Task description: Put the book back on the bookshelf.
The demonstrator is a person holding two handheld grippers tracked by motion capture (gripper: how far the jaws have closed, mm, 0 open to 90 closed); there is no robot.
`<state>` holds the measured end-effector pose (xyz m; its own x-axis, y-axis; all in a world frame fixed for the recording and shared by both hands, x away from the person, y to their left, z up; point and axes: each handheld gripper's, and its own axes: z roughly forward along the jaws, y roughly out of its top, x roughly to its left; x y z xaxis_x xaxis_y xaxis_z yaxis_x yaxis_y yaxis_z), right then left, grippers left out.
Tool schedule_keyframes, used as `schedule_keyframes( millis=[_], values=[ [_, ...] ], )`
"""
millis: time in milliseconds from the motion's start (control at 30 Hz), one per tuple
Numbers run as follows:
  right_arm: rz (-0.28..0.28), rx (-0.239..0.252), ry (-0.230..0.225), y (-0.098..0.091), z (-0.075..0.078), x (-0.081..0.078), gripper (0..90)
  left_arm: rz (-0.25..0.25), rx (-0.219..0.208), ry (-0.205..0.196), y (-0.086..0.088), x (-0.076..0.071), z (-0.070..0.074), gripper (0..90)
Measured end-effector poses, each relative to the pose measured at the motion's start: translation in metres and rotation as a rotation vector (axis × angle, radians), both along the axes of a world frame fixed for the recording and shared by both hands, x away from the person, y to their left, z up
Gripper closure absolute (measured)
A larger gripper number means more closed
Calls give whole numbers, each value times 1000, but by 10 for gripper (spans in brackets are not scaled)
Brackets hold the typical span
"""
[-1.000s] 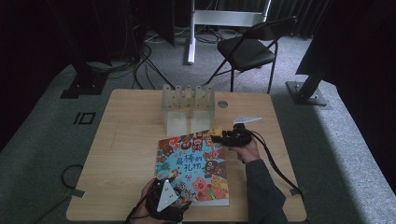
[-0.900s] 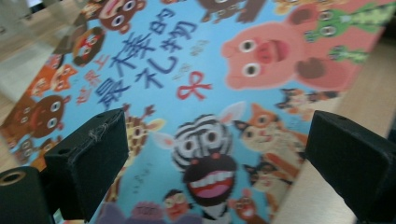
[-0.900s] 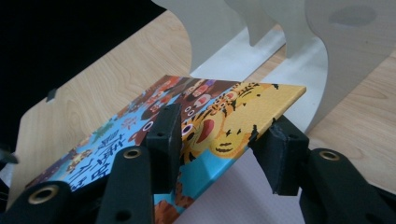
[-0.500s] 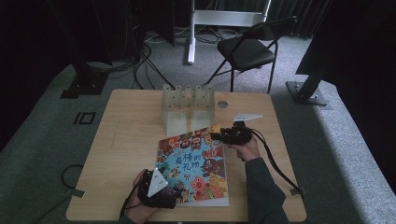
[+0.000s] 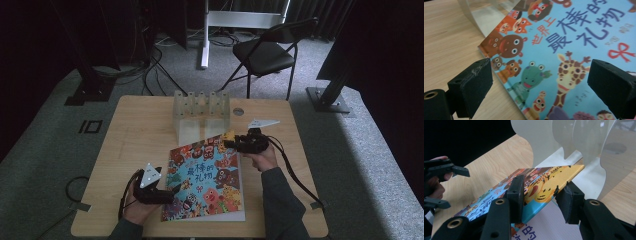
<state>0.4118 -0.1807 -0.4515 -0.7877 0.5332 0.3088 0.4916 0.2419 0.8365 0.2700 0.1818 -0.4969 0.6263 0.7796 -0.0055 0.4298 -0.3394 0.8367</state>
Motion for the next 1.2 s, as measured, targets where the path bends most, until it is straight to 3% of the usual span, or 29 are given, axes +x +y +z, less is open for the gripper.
schedule_keyframes(
  millis=[433,800,1200],
  values=[
    [0,2,-33,-1,10,-9,603,5,15,1,3,3,0,63],
    [-1,14,-68,-5,20,-19,619,15,4,5,6,8,2,63],
    [0,57,-113,-14,35,-29,663,15,-14,11,8,16,2,63]
  ],
)
